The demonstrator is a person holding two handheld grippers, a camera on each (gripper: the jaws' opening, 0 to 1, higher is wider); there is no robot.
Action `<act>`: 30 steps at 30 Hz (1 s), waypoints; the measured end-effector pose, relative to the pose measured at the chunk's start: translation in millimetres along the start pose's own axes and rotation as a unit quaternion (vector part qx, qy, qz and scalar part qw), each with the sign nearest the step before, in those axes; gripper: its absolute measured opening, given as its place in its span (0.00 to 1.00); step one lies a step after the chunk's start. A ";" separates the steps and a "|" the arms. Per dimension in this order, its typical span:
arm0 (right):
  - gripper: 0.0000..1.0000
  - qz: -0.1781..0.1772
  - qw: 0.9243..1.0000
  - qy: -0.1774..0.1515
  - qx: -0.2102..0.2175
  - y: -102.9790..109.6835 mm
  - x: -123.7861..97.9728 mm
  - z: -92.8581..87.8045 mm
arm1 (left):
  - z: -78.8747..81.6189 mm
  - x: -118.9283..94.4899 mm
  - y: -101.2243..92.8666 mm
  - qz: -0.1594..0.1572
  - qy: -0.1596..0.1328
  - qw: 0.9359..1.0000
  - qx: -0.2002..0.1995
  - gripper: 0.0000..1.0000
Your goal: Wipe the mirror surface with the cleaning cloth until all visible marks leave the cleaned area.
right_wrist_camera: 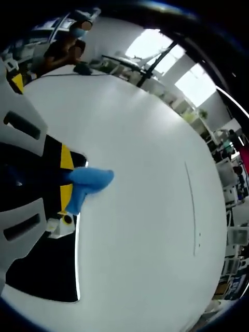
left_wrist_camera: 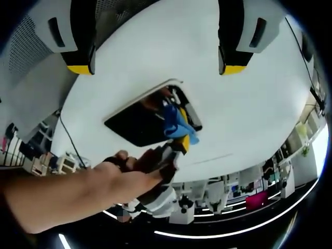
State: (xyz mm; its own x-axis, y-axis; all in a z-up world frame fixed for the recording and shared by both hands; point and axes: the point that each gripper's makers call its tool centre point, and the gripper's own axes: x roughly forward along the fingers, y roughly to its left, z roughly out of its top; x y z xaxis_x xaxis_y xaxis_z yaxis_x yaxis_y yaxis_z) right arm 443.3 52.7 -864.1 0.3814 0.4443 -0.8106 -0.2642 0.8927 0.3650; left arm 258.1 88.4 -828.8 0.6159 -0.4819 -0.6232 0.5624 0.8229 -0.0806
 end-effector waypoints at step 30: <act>0.03 0.006 1.000 0.006 -0.022 17.5 12.9 6.4 | -1.3 0.5 -1.3 -0.003 0.004 1.000 0.003 0.99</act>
State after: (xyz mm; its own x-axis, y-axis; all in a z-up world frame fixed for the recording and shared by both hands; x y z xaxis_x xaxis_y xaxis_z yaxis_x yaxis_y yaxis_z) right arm 449.3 74.5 -865.3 0.3671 0.4529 -0.8125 -0.3072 0.8835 0.3537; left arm 256.9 87.5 -830.0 0.6080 -0.4836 -0.6297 0.5688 0.8186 -0.0795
